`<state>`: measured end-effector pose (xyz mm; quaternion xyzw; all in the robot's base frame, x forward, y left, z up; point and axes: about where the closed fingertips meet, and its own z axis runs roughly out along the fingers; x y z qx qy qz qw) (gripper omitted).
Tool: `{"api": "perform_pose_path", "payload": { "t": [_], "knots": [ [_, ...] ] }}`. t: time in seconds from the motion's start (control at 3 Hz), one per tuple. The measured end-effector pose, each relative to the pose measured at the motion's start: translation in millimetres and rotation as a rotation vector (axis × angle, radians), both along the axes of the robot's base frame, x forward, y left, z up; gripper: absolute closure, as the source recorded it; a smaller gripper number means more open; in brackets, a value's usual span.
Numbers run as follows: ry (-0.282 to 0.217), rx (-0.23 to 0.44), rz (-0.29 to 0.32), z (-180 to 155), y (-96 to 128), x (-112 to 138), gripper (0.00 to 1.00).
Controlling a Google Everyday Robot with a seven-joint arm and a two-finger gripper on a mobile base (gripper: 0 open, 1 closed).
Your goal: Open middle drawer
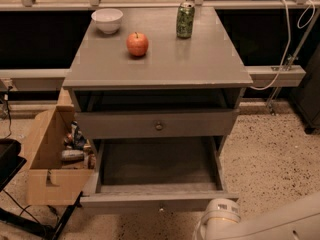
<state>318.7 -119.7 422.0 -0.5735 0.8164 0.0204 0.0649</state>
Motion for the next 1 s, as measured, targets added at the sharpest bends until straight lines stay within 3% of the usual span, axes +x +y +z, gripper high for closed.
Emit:
{"api": "perform_pose_path", "payload": {
  "t": [0.33, 0.67, 1.0],
  "knots": [
    [-0.062, -0.089, 0.107, 50, 19, 44, 0.21],
    [-0.122, -0.171, 0.126, 127, 29, 87, 0.0],
    [-0.145, -0.194, 0.06, 216, 16, 100, 0.0]
  ]
}}
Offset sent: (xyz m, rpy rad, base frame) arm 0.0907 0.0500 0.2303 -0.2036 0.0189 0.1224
